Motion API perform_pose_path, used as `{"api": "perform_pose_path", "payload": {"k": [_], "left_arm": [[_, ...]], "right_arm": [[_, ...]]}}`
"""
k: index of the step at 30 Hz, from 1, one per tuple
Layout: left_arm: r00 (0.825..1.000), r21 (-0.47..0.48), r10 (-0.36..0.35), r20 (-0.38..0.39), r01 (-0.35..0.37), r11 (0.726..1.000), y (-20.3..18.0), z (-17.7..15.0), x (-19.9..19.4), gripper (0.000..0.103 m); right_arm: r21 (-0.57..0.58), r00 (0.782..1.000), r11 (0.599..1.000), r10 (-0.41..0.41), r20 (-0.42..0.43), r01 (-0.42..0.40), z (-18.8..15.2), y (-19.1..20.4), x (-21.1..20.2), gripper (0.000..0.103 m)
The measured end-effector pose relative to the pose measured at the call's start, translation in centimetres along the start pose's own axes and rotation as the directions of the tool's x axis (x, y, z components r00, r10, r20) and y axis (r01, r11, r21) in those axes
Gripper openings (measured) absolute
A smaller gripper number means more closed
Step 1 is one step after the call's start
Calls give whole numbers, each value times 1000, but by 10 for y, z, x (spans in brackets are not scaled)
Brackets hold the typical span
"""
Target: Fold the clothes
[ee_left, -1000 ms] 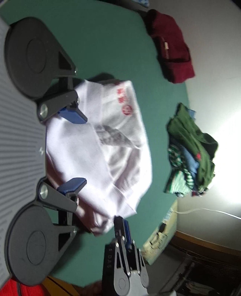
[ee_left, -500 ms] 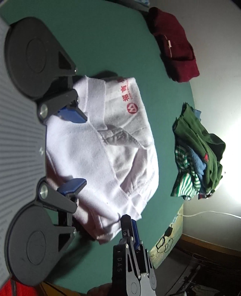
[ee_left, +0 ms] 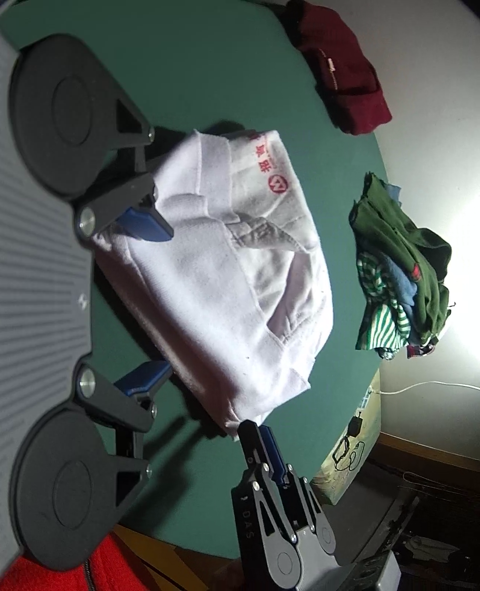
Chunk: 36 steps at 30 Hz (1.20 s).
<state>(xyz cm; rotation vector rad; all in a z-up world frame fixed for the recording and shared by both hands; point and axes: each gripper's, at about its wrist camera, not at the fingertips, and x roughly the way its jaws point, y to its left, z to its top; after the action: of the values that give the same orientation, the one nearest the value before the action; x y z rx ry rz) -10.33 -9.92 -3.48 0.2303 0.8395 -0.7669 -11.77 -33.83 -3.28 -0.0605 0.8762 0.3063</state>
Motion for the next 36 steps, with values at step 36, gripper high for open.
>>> {"api": "perform_pose_path", "payload": {"k": [36], "left_arm": [[1000,112,-13,8,12,994,6,2,16,82]], "right_arm": [[51,985,990,-135,104,130,17,21,16,18]]}}
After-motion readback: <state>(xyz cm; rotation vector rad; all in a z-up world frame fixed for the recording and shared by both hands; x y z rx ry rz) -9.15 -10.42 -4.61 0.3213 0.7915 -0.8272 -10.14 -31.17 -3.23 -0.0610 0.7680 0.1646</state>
